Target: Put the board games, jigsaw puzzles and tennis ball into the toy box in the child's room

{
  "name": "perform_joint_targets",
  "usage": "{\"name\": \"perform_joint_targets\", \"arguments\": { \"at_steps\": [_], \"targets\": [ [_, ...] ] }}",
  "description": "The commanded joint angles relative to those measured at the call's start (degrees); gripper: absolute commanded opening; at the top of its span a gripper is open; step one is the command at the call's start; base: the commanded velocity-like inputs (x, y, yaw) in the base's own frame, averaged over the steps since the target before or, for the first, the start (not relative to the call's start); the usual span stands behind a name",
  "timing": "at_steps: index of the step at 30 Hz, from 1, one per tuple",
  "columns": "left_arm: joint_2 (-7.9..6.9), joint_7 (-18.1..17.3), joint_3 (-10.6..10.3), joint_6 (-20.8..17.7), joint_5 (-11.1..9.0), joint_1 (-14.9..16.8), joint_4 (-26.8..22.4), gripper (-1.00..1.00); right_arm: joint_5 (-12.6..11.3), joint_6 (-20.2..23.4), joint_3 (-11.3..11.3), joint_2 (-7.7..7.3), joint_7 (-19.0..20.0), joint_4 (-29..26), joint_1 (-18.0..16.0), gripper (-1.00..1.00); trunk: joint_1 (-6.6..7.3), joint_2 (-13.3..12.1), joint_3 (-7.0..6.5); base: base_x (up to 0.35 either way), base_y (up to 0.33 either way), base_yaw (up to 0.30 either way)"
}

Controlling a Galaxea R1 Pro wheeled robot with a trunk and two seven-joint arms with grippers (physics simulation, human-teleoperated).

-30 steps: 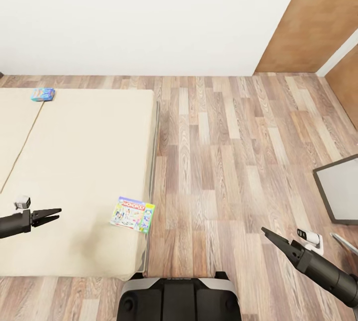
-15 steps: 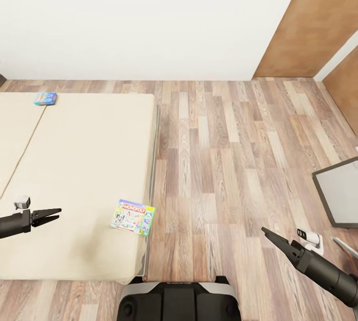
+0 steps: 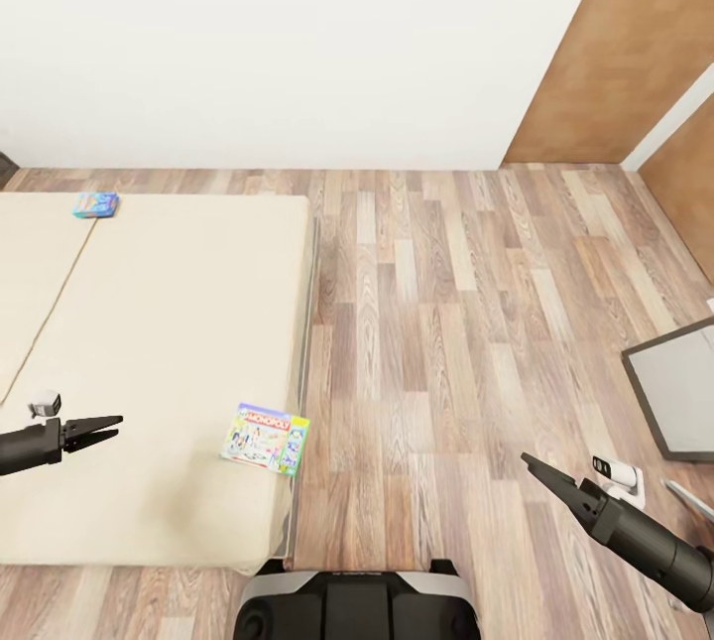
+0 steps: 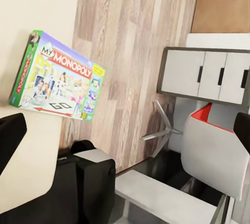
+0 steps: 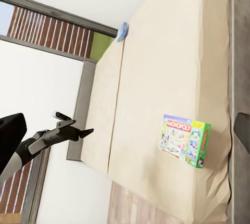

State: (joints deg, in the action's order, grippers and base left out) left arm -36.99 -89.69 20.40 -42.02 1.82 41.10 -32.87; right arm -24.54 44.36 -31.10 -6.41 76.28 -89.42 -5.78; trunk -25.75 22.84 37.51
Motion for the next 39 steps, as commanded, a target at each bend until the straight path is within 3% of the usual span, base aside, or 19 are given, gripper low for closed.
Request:
{"name": "perform_joint_targets", "arguments": {
  "at_steps": [1, 39],
  "targets": [
    [0.02, -0.3, 0.1, -0.6, 0.2, 0.0, 0.0, 1.00, -0.2, 0.5, 0.0, -0.01, 0.1, 0.0, 0.0, 1.00, -0.03, 0.1, -0.03, 0.000, 0.000, 0.000],
    [0.15, -0.3, -0.1, -0.4, 0.2, 0.0, -0.1, 1.00, -0.1, 0.5, 0.0, 0.08, 0.0, 0.0, 0.0, 1.00, -0.03, 0.1, -3.62, 0.000, 0.000, 0.000]
  ]
}}
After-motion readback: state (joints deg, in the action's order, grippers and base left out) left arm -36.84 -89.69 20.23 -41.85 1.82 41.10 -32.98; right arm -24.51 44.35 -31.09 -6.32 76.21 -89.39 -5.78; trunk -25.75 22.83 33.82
